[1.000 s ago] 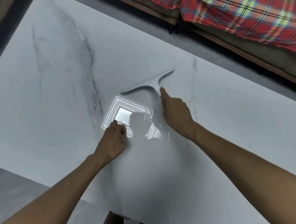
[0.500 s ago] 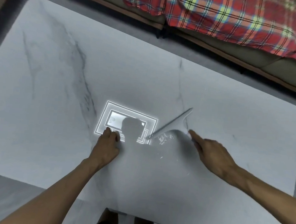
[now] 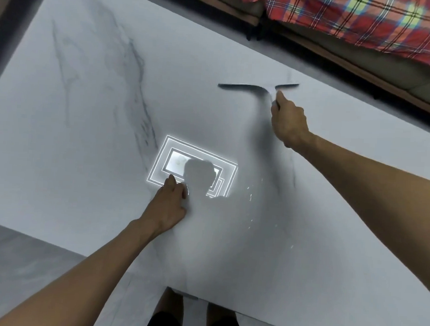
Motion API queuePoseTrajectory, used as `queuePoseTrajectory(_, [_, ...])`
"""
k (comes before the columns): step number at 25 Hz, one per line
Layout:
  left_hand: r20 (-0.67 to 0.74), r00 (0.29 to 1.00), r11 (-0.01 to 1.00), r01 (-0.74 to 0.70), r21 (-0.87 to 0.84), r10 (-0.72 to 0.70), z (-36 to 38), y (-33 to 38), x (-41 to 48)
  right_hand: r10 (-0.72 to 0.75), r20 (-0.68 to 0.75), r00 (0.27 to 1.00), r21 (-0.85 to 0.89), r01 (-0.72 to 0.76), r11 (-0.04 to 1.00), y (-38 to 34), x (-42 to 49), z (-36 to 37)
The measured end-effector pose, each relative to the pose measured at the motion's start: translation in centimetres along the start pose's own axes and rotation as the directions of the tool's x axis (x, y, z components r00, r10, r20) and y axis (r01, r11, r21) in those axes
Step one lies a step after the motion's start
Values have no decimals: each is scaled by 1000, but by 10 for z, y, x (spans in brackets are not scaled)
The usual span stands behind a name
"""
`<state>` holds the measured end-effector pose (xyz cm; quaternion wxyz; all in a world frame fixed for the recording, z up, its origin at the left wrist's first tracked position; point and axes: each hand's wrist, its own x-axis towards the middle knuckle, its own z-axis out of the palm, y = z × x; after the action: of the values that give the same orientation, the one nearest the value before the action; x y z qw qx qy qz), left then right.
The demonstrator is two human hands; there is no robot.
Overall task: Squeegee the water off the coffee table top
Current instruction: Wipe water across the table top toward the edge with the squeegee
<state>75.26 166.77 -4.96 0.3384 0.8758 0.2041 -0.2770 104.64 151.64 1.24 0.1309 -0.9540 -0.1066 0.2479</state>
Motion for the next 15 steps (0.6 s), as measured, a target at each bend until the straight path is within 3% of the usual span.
queuePoseTrajectory(3, [-15, 1000, 1000, 5, 2, -5, 2, 1, -1, -106, 5, 994, -60, 106, 993, 25, -51, 25])
queuePoseTrajectory(6, [-10, 1000, 1000, 2, 4, -2, 1, 2, -3, -177, 109, 978, -86, 186, 979, 67, -115, 41])
queuePoseTrajectory(15, [68, 997, 996, -38, 84, 32, 18, 33, -8, -178, 204, 963, -323, 238, 916, 172, -224, 32])
